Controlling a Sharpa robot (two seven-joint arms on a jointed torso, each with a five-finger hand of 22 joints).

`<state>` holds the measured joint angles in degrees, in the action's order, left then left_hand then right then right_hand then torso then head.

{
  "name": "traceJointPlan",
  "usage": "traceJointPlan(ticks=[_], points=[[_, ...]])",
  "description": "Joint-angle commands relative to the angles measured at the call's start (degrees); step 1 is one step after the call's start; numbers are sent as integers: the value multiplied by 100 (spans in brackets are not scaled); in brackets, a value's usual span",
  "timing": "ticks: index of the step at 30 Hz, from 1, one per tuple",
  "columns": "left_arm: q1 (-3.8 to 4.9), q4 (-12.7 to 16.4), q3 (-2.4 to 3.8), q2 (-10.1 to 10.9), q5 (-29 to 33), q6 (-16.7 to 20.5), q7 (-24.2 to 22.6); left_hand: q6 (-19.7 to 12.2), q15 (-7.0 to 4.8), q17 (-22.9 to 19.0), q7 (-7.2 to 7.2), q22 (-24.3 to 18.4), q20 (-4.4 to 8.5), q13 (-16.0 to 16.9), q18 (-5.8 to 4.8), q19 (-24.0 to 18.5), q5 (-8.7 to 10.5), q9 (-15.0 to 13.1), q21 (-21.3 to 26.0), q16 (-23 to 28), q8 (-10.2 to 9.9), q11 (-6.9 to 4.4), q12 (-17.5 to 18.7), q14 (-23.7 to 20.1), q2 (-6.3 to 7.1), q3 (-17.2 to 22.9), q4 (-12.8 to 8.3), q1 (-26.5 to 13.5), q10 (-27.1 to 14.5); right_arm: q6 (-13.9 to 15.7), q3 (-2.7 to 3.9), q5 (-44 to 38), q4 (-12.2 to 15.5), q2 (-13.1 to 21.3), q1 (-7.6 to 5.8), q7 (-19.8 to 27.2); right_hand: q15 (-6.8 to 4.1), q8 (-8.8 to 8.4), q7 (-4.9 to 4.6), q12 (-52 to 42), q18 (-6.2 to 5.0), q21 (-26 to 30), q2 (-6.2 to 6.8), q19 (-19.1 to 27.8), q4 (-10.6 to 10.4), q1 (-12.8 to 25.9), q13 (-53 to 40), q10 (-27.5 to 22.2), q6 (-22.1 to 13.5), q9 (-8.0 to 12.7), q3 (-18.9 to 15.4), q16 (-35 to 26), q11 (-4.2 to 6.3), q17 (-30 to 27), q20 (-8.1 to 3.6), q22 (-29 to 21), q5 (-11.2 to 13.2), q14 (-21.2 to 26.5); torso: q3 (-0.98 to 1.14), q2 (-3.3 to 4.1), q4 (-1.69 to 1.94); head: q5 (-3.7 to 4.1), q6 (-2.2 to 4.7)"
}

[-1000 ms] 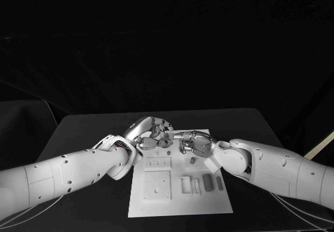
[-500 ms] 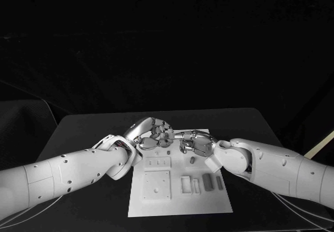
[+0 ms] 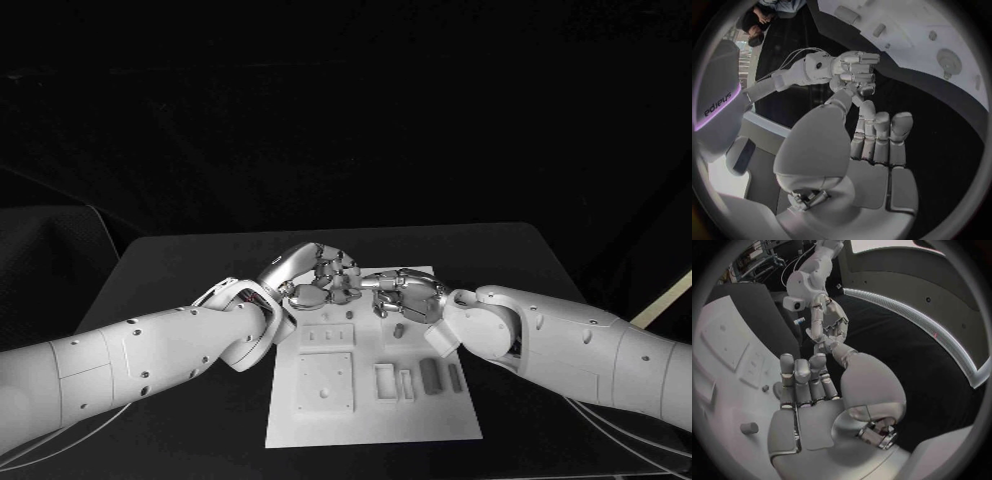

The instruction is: Assemble the parts on the task board

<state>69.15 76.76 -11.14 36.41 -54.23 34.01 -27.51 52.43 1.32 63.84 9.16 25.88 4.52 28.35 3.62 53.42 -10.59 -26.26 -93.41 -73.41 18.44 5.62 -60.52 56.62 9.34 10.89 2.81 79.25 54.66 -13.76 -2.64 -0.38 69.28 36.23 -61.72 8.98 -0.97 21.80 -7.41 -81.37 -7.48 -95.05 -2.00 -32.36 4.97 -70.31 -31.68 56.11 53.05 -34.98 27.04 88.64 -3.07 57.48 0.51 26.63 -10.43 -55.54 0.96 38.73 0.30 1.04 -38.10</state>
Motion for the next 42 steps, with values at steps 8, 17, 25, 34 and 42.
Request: traceJointPlan(ticks=[8,17,25,34,42], points=[[4,6,6,-17,132,-82,4,-211,-13,10,15,18,13,-36,535,-87,17,46,-63,-52,-100,21,61,-70,89,-203,-71,-33,-112,-164,3,-143,-1,-12,4,72,-22,160,-41,27,-44,-635,-55,-46,7,-16,7,17,573,-78,35,-24,-14,-6,6,-7,-19,-18,4,0,1,3,8],[4,-19,6,-20,133,-177,88,-75,-26,14,-2,35,16,-80,563,-72,-3,8,-112,-94,5,23,109,-58,-97,-84,-93,128,-103,-178,3,-146,10,-12,5,73,-23,159,-41,29,-44,-634,-59,-46,10,-14,8,17,573,-78,37,-25,-13,-7,6,-8,-19,-18,6,1,1,-6,8],[4,-24,6,-22,121,-232,116,134,-31,13,-21,49,7,-139,578,-66,-8,-42,-161,-137,106,21,169,-54,-269,199,-7,261,-45,-192,3,-152,5,-13,5,68,-23,158,-41,31,-45,-633,-61,-46,12,-12,9,17,572,-77,38,-27,-13,-7,6,-8,-19,-17,5,1,0,-27,-4],[4,-22,6,-28,120,-260,112,210,-30,11,-28,57,3,-195,584,-69,-8,-61,-186,-158,137,13,248,-58,-329,360,37,328,-23,-168,3,-201,-19,-24,5,61,-23,157,-42,32,-45,-632,-64,-46,14,-11,10,17,572,-77,40,-28,-13,-8,5,-9,-19,-17,2,0,3,-36,-23],[4,-11,7,-34,138,-255,107,209,-29,10,-27,59,1,-219,585,-72,-6,-61,-193,-164,134,12,284,-60,-335,411,51,344,-19,-154,3,-246,-26,-26,5,46,-23,156,-42,34,-45,-632,-66,-45,16,-9,11,18,571,-76,41,-29,-13,-8,5,-9,-19,-17,1,0,2,-37,-24]])
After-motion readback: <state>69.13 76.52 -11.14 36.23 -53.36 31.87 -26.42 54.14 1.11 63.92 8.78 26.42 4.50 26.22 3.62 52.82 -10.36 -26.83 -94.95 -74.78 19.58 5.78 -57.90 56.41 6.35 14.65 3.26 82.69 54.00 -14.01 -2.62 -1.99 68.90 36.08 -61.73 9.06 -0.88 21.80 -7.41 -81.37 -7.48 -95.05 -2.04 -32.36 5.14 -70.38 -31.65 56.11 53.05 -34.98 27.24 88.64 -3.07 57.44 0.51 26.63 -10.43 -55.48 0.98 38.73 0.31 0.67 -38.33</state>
